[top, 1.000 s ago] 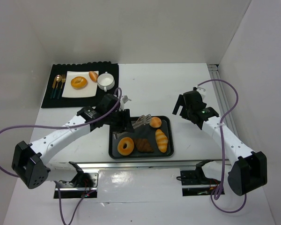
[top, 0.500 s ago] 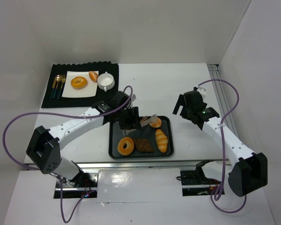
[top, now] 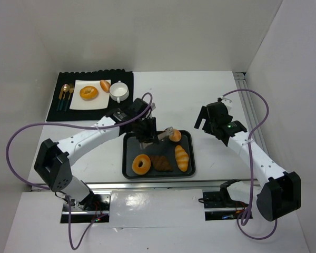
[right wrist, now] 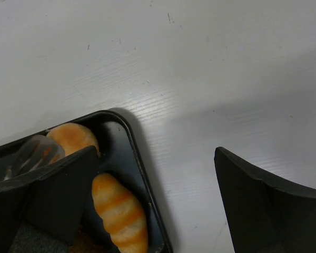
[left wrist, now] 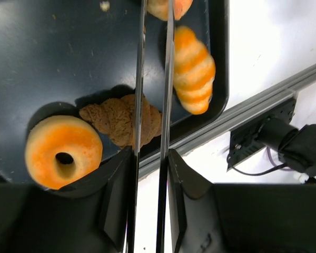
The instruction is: Place the bread
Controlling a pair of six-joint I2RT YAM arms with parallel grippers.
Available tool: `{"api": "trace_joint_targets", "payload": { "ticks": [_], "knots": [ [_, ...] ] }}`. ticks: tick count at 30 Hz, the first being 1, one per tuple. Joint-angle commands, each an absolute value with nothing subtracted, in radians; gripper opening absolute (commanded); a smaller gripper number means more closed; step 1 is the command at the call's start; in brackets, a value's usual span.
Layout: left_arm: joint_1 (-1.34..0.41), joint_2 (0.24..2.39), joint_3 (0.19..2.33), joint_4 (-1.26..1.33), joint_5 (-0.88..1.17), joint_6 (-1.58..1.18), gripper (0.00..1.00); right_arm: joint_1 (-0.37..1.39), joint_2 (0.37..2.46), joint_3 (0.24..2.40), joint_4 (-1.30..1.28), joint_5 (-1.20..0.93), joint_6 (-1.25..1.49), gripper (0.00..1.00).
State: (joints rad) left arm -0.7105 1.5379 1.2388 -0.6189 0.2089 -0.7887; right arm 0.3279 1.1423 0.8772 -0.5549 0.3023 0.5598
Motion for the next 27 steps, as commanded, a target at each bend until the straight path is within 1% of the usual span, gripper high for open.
{"api": "trace_joint_targets", "payload": {
  "ticks": [1, 3, 6, 8, 10, 11, 13, 14, 18, 21, 27],
  "knots": [
    [-0.713, 1.488, 1.353, -0.696, 0.144, -0.762, 0.18, 0.334, 1.126, 0.896, -0.54, 0.313, 0.561, 0.99],
    [-0.704, 1.459, 1.41, -0.77, 0.082, -0.747, 0.18, 0.334, 1.126, 0.896, -0.54, 0.313, 0.561, 0.99],
    [-0.608, 1.399, 1.451, -0.869, 0.017, -0.721, 0.16, 0.334, 1.126, 0.896, -0.531, 0.313, 0.561, 0.99],
    [-0.478, 1.353, 1.463, -0.899, -0.014, -0.681, 0.14, 0.334, 1.126, 0.896, -0.531, 0.313, 0.561, 0.99],
    [-0.363, 1.329, 1.463, -0.899, 0.009, -0.638, 0.11, 0.334, 1.117, 0.887, -0.522, 0.313, 0.561, 0.99],
    [-0.248, 1.319, 1.463, -0.899, 0.024, -0.623, 0.11, 0.334, 1.117, 0.887, -0.522, 0.313, 0.561, 0.99],
    [-0.143, 1.319, 1.476, -0.899, 0.025, -0.598, 0.1, 0.334, 1.117, 0.887, -0.522, 0.304, 0.561, 0.99],
    [-0.049, 1.319, 1.476, -0.882, 0.04, -0.598, 0.1, 0.334, 1.117, 0.878, -0.522, 0.304, 0.561, 0.99],
    [0.124, 1.353, 1.454, -0.763, 0.119, -0.589, 0.1, 0.334, 1.117, 0.877, -0.522, 0.304, 0.561, 0.99],
    [0.196, 1.428, 1.454, -0.697, 0.193, -0.61, 0.1, 0.334, 1.138, 0.868, -0.522, 0.313, 0.561, 0.99],
    [0.245, 1.554, 1.463, -0.627, 0.245, -0.632, 0.1, 0.334, 1.157, 0.877, -0.522, 0.313, 0.561, 0.99]
  ]
}}
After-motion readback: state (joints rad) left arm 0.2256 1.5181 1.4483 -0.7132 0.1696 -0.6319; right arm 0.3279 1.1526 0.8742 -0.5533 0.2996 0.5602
